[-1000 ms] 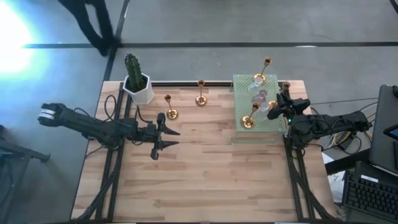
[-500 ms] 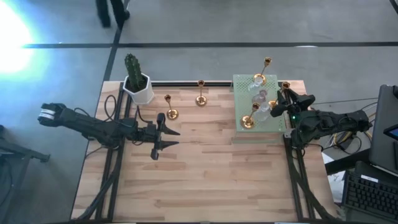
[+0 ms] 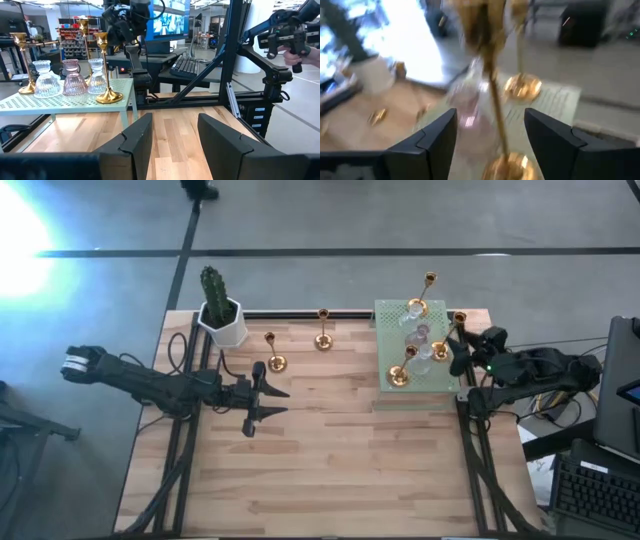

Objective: Pick & Place candle stick holders
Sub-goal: Put the gold candle holder on the shelf

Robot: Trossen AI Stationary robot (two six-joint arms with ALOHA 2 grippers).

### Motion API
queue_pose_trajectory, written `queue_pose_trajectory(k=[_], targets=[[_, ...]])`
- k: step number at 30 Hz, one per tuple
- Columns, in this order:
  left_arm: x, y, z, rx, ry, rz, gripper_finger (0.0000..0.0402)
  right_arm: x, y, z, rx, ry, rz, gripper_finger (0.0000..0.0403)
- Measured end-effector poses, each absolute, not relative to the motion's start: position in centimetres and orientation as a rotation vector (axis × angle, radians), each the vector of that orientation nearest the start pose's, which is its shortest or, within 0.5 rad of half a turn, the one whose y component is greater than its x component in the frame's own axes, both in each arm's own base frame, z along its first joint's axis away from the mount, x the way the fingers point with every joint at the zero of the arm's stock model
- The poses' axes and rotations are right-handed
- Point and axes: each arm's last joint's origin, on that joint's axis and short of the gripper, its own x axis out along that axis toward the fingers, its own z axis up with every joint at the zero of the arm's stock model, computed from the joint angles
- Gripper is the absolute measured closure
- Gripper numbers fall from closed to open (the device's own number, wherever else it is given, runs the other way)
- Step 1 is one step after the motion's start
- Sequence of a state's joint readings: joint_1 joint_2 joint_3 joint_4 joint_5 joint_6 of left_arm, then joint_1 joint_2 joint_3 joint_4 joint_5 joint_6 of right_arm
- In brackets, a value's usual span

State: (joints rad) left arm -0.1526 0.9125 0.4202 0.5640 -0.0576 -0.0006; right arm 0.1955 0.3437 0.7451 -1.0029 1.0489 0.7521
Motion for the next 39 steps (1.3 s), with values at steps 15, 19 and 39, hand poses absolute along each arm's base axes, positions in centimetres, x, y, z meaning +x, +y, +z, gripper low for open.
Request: queue_pose_trajectory(k=[15,19,39], targets=[[19.7,-2.9,25.6,-0.008,-0.072,-0.095,0.0238,2.4,-1.2,32.3,0.571,0.415,-0.648,0.0219],[19.7,-2.9,25.6,-0.008,-0.071,-0.095,0.0238,3.2,-0.6,32.9,0.673,0.537,-0.522,0.0238],[19.7,-2.9,25.6,-0.008,-0.071,-0.095,0.0238,13.4,8.6,37.2,0.642,0.739,-0.103,0.0342]])
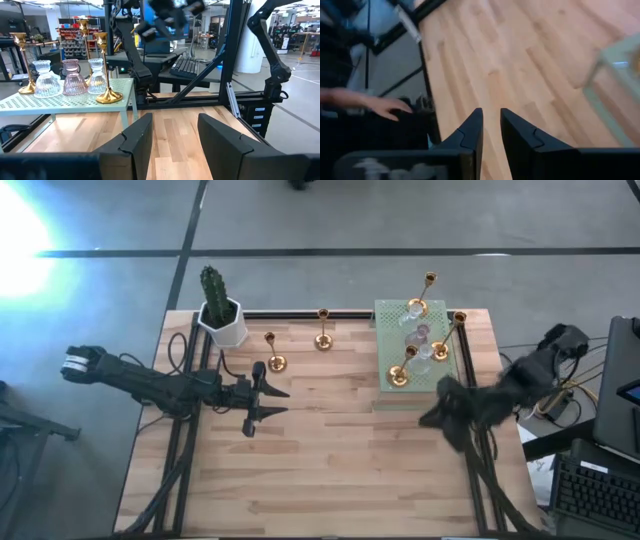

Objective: Pick & Place candle stick holders
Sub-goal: Put the gold candle holder on the shelf

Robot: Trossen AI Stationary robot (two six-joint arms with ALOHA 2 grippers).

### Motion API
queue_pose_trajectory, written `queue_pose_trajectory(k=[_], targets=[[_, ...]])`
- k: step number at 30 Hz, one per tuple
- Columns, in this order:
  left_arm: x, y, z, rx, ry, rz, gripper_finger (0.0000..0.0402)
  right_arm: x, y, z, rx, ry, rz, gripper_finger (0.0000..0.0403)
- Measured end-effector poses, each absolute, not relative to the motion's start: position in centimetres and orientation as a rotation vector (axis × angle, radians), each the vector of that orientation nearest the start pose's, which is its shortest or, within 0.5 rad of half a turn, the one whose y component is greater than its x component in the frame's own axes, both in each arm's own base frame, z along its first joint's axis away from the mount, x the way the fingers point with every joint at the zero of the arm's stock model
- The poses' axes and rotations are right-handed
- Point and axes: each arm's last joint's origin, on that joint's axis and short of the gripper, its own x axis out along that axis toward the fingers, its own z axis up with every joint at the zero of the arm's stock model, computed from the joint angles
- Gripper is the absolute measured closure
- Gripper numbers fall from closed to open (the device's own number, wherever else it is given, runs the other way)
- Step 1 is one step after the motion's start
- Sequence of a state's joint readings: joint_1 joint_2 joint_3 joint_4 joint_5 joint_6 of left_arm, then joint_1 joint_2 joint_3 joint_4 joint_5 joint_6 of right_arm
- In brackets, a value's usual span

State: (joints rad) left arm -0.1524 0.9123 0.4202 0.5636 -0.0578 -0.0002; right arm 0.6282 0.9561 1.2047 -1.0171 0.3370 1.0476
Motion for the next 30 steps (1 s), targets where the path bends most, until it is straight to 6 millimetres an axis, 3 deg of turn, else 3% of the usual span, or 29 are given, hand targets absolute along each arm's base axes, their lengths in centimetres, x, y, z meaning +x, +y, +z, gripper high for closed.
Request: queue_pose_trajectory(k=[6,15,24,30], targets=[[19.7,-2.9,25.6,-0.008,-0.07,-0.095,0.0238,15.5,12.4,34.3,0.568,0.8,-0.162,0.0364],[19.7,-2.9,25.6,-0.008,-0.066,-0.095,0.0238,19.1,15.8,30.3,0.562,0.83,-0.191,0.0394],[19.7,-2.9,25.6,-0.008,-0.067,-0.095,0.0238,21.2,17.7,26.4,0.592,0.797,-0.147,0.0394],[19.7,-2.9,25.6,-0.007,-0.065,-0.095,0.0238,21.9,17.4,23.3,0.726,0.745,-0.038,0.0394]])
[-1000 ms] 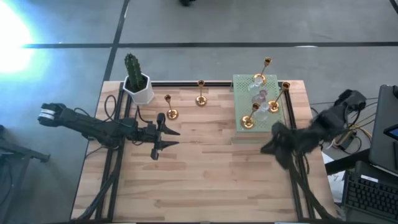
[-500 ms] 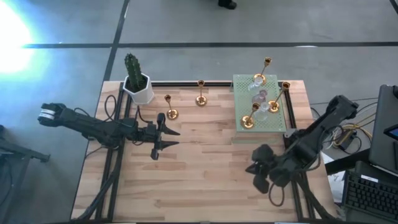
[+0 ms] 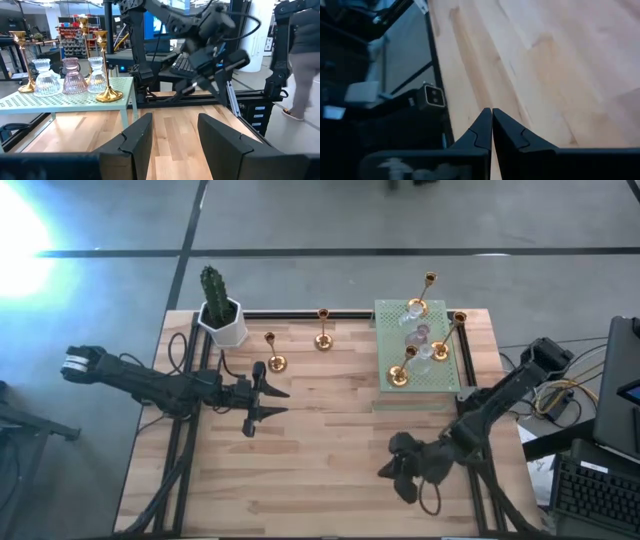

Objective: Pick & Place candle stick holders
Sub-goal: Put the gold candle holder on the shelf

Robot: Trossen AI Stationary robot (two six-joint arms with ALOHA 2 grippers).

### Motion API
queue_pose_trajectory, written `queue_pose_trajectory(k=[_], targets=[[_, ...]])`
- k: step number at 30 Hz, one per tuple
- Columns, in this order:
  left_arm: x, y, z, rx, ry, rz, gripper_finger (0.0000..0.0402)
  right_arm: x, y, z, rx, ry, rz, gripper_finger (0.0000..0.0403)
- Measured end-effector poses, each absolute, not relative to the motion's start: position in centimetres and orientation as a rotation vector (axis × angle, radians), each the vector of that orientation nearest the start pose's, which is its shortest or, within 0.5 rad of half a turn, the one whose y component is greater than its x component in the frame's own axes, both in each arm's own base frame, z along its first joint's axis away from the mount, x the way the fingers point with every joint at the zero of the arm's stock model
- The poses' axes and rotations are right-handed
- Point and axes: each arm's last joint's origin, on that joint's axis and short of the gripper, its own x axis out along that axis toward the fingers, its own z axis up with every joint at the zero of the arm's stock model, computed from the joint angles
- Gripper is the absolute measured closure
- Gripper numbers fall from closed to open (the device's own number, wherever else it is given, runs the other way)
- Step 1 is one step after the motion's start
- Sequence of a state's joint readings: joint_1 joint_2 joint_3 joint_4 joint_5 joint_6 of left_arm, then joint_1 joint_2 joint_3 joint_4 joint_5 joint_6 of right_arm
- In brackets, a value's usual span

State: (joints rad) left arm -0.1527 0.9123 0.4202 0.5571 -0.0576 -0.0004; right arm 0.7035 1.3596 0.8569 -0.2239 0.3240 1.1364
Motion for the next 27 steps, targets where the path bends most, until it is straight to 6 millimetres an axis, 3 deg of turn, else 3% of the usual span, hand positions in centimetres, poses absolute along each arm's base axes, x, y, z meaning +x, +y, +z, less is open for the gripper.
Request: queue_pose_trajectory(k=[5,13,20,27], targets=[[19.7,-2.9,25.5,-0.006,-0.057,-0.095,0.0238,23.0,15.5,21.8,0.726,0.752,0.07,0.0394],[19.7,-2.9,25.4,-0.006,-0.049,-0.095,0.0238,24.9,12.5,22.0,0.614,0.684,0.241,0.0395],[19.7,-2.9,25.4,-0.005,-0.046,-0.095,0.0238,23.4,10.2,20.2,0.659,0.62,0.316,0.0395],[19.7,-2.9,25.4,-0.005,-0.042,-0.095,0.0238,21.0,10.6,20.5,0.65,0.426,0.509,0.0395]])
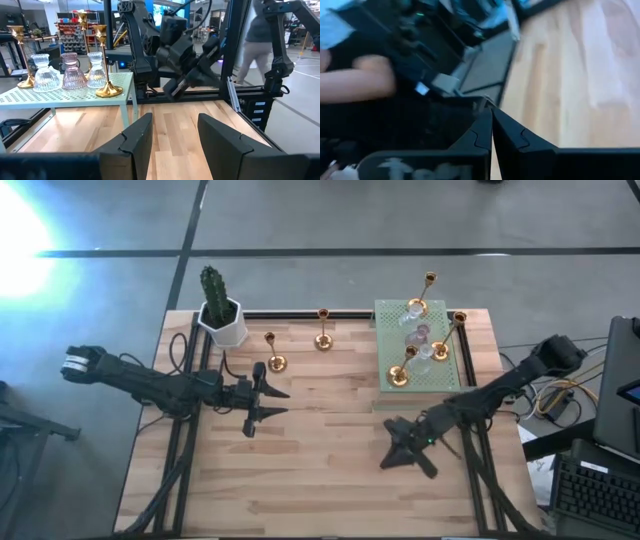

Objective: Pick & Place candle stick holders
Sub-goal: Put the gold candle holder on the shelf

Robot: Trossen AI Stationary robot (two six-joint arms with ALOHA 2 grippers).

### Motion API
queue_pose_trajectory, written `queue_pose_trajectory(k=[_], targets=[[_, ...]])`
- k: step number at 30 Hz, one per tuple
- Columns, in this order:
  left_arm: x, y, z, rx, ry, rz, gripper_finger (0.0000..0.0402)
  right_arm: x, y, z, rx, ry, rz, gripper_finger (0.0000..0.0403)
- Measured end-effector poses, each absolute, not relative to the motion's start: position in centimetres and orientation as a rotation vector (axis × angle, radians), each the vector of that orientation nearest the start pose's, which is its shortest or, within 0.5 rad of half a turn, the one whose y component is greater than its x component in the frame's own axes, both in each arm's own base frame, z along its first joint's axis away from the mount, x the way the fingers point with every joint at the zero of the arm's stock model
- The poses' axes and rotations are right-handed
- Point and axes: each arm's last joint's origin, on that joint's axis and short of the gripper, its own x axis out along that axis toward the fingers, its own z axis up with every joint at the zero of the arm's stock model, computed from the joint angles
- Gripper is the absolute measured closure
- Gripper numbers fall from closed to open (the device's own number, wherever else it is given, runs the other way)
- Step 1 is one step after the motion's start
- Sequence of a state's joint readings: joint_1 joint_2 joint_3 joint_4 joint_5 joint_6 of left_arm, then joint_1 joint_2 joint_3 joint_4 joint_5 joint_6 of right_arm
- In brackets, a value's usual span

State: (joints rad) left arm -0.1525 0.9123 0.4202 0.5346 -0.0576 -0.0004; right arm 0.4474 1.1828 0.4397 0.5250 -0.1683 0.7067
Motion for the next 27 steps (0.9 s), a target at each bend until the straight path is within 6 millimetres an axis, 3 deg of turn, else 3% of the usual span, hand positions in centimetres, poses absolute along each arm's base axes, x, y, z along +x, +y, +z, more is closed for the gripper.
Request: queue_pose_trajectory(k=[11,27], targets=[[19.7,-2.9,25.3,-0.004,-0.038,-0.095,0.0238,19.9,11.6,20.8,0.571,0.373,0.611,0.0395],[19.8,-2.6,25.4,-0.007,-0.048,-0.013,0.0238,20.9,11.9,23.3,0.578,0.272,0.563,0.0394]])
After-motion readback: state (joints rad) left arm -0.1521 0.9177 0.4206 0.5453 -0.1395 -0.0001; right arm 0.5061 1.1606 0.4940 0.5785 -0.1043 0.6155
